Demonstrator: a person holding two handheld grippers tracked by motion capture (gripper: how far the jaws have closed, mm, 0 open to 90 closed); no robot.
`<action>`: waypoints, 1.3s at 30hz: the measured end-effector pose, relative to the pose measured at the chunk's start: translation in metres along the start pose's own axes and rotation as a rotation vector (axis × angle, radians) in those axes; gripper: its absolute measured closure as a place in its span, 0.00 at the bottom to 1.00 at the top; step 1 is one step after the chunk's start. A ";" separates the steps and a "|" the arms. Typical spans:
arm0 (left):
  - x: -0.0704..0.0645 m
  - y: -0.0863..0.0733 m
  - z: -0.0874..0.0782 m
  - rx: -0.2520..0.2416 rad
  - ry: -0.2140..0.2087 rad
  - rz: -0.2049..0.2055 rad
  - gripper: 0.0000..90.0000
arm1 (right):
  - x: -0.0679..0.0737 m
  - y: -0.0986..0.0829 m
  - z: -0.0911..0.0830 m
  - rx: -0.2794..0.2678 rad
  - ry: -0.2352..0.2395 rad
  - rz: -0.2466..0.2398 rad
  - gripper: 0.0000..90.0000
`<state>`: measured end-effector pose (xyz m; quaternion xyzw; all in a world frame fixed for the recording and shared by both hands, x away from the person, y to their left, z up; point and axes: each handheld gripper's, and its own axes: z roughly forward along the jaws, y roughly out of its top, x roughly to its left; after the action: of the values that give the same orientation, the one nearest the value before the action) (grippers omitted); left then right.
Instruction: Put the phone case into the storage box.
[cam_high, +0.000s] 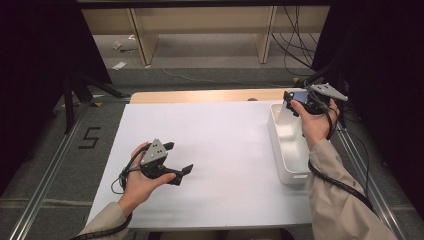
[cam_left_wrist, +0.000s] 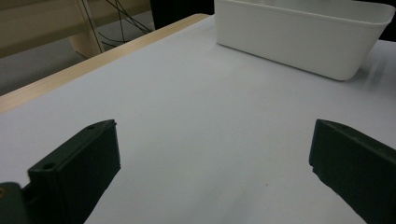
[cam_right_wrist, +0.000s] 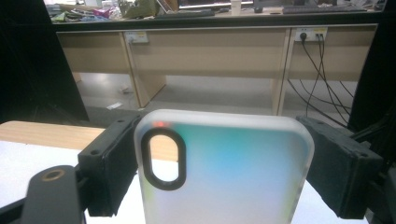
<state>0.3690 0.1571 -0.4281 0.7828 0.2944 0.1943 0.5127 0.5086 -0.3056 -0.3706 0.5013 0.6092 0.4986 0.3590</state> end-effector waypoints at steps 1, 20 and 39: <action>0.000 0.000 0.000 0.000 0.000 0.000 0.01 | 0.000 0.000 0.000 0.000 0.000 0.000 0.20; 0.000 0.000 0.000 -0.001 0.000 -0.002 0.01 | -0.004 0.001 0.007 0.007 -0.010 0.003 0.20; 0.000 0.000 0.000 -0.001 0.001 -0.003 0.01 | -0.004 0.002 0.014 0.018 -0.018 0.002 0.20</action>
<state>0.3693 0.1575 -0.4283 0.7819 0.2955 0.1941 0.5133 0.5232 -0.3064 -0.3728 0.5097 0.6098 0.4890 0.3594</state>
